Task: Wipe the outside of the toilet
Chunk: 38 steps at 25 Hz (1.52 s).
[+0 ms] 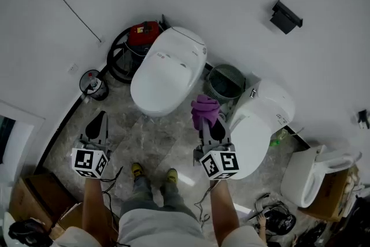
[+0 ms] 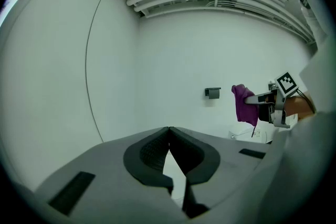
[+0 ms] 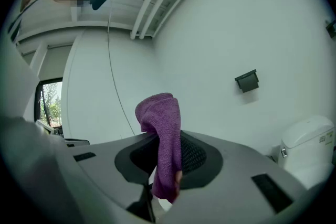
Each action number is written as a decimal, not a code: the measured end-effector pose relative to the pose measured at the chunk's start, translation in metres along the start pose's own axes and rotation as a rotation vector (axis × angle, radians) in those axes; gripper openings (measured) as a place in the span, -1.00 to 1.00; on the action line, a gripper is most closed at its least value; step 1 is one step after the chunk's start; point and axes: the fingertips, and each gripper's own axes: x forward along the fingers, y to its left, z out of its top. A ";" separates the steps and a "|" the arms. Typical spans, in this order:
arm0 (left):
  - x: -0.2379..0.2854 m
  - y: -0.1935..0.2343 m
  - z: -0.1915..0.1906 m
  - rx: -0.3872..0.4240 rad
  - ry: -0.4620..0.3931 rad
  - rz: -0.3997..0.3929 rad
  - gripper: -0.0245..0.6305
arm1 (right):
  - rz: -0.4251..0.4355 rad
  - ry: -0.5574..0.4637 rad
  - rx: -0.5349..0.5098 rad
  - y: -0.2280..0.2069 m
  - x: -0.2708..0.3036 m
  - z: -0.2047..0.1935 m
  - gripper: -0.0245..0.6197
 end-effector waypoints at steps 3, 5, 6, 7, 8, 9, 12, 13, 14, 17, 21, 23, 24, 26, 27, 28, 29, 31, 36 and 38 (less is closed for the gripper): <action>-0.009 -0.003 0.013 0.003 -0.010 0.004 -0.87 | -0.020 -0.018 0.009 -0.002 -0.014 0.011 -0.66; -0.012 -0.012 0.022 0.000 -0.017 -0.002 -0.87 | -0.029 -0.025 0.007 -0.008 -0.025 0.021 -0.66; -0.013 -0.017 0.027 -0.003 -0.025 -0.006 -0.87 | -0.032 -0.027 0.002 -0.010 -0.029 0.026 -0.66; -0.014 -0.020 0.032 -0.005 -0.035 -0.010 -0.87 | -0.034 -0.031 -0.008 -0.011 -0.033 0.031 -0.66; -0.017 -0.022 0.036 -0.005 -0.044 -0.012 -0.87 | -0.034 -0.037 -0.017 -0.010 -0.037 0.035 -0.66; -0.019 -0.022 0.039 -0.002 -0.048 -0.012 -0.87 | -0.035 -0.044 -0.024 -0.008 -0.040 0.038 -0.66; -0.026 -0.020 0.044 0.001 -0.049 -0.009 -0.87 | -0.037 -0.054 -0.035 -0.002 -0.048 0.044 -0.66; -0.027 -0.020 0.046 -0.001 -0.050 -0.009 -0.87 | -0.037 -0.054 -0.040 0.000 -0.049 0.047 -0.66; -0.028 -0.020 0.048 0.000 -0.051 -0.010 -0.87 | -0.036 -0.055 -0.043 0.002 -0.051 0.049 -0.66; -0.033 -0.021 0.054 0.013 -0.052 -0.009 -0.87 | -0.038 -0.055 -0.040 0.005 -0.057 0.053 -0.66; -0.036 -0.015 0.068 0.038 -0.059 0.000 -0.87 | -0.045 -0.059 -0.036 0.008 -0.060 0.055 -0.67; -0.039 -0.009 0.074 0.047 -0.069 0.005 -0.87 | -0.046 -0.060 -0.040 0.012 -0.060 0.056 -0.67; -0.040 -0.008 0.076 0.052 -0.074 0.004 -0.87 | -0.047 -0.061 -0.041 0.013 -0.059 0.057 -0.67; -0.042 -0.005 0.080 0.063 -0.079 -0.003 -0.87 | -0.050 -0.065 -0.044 0.017 -0.058 0.058 -0.67; -0.043 -0.003 0.081 0.064 -0.079 -0.008 -0.87 | -0.052 -0.066 -0.047 0.019 -0.058 0.059 -0.67; -0.043 -0.002 0.082 0.064 -0.080 -0.011 -0.87 | -0.053 -0.067 -0.050 0.021 -0.057 0.060 -0.67; -0.042 0.001 0.083 0.064 -0.083 -0.012 -0.87 | -0.053 -0.070 -0.051 0.024 -0.056 0.061 -0.68; -0.041 0.004 0.087 0.066 -0.095 -0.015 -0.87 | -0.052 -0.079 -0.052 0.028 -0.054 0.064 -0.69; -0.045 0.008 0.094 0.071 -0.115 -0.018 -0.87 | -0.056 -0.079 -0.066 0.037 -0.055 0.065 -0.70; -0.046 0.010 0.096 0.071 -0.120 -0.021 -0.87 | -0.063 -0.077 -0.071 0.038 -0.055 0.065 -0.70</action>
